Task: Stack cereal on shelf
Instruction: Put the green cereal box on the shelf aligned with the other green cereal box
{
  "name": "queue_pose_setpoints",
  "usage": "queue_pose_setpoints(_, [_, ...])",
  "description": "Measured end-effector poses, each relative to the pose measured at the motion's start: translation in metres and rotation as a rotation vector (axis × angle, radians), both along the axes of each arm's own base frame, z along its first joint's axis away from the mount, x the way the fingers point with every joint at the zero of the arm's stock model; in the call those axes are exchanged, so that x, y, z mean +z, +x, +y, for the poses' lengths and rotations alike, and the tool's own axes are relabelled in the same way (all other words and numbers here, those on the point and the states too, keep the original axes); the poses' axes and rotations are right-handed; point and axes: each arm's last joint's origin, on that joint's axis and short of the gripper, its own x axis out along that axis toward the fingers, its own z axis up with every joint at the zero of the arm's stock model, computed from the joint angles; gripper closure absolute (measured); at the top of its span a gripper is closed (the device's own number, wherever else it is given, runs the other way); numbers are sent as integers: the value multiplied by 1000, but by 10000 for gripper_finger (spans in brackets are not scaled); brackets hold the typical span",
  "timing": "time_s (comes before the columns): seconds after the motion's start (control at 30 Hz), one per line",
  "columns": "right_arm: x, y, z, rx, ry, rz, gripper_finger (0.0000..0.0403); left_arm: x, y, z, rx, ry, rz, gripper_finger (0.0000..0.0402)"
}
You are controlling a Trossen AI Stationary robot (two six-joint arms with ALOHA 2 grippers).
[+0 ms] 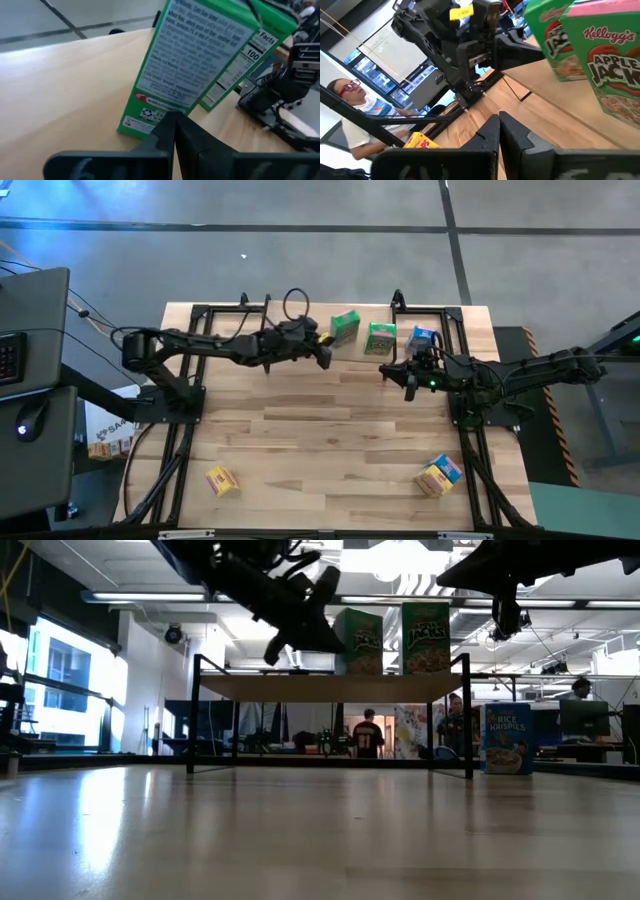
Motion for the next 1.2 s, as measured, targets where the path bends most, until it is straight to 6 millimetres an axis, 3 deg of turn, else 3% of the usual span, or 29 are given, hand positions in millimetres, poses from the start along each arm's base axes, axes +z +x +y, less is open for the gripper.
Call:
queue_pose_setpoints(0.2, [0,0,0,0,0,-1,403,1,21,7,-3,19,3,401])
queue_pose_setpoints(0.43, [0,0,0,0,-1,-1,403,7,31,14,1,47,9,401])
queue_pose_setpoints(0.87, [0,0,0,1,-10,2,403,10,20,45,82,71,15,401])
queue_pose_setpoints(1.2, [0,0,0,1,-10,2,403,13,19,50,88,75,-17,401])
